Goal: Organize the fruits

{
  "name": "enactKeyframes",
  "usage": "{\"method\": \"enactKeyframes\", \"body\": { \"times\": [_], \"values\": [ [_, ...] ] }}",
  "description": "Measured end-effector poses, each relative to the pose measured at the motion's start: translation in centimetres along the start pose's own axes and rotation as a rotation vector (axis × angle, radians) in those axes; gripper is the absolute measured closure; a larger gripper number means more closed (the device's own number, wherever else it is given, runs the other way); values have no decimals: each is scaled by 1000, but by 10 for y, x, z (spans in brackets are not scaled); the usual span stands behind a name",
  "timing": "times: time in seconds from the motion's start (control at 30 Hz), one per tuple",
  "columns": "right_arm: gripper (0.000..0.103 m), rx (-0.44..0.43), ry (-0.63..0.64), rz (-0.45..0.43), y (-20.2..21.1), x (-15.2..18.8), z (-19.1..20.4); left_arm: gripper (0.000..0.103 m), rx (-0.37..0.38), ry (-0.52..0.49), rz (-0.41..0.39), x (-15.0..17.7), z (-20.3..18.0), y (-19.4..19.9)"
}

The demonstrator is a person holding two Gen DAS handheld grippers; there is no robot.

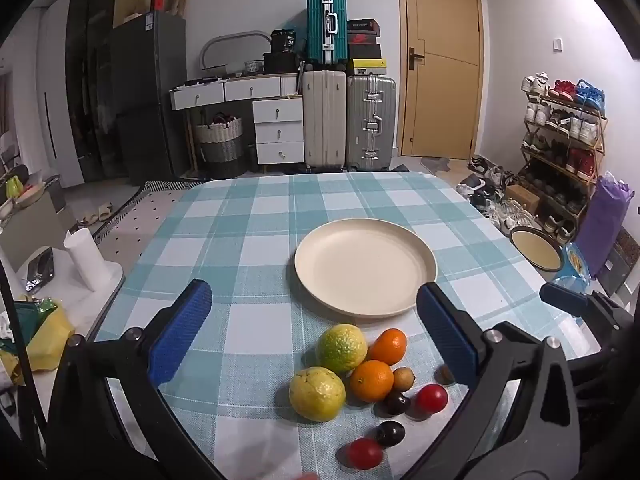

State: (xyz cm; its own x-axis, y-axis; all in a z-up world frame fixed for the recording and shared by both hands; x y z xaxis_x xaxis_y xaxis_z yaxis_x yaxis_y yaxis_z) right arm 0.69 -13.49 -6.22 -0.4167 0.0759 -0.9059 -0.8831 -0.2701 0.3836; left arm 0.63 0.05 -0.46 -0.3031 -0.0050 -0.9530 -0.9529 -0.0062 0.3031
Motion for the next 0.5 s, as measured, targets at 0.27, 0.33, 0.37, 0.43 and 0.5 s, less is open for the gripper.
{"method": "enactKeyframes", "body": {
  "times": [0.27, 0.33, 0.37, 0.43, 0.5],
  "values": [
    [0, -4, 4, 4, 2, 0, 2, 1, 1, 1, 10, 5, 2, 17],
    [0, -5, 4, 5, 4, -2, 3, 1, 22, -1, 28, 2, -3, 2],
    [0, -4, 4, 6, 5, -2, 4, 1, 33, 11, 34, 1, -1, 2],
    [0, -1, -4, 9, 0, 2, -1, 1, 35, 15, 39, 5, 0, 1],
    [0, 2, -2, 9, -1, 2, 0, 1, 37, 16, 43, 6, 0, 3]
  ]
}}
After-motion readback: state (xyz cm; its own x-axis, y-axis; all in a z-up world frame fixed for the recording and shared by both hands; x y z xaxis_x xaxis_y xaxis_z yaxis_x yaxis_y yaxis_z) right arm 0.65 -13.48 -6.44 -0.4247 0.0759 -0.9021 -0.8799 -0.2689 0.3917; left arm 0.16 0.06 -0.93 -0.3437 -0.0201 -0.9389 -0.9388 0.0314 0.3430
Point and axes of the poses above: each gripper's, at about its wrist camera, not at the fingertips, and y roughly against the way its jaws point, z to its left, x to its underside, the point moved 1 cm from there along -y, roughly the way its jaws point, and after that the axes turned 11 degrees about -z, right-handed, at the moved point
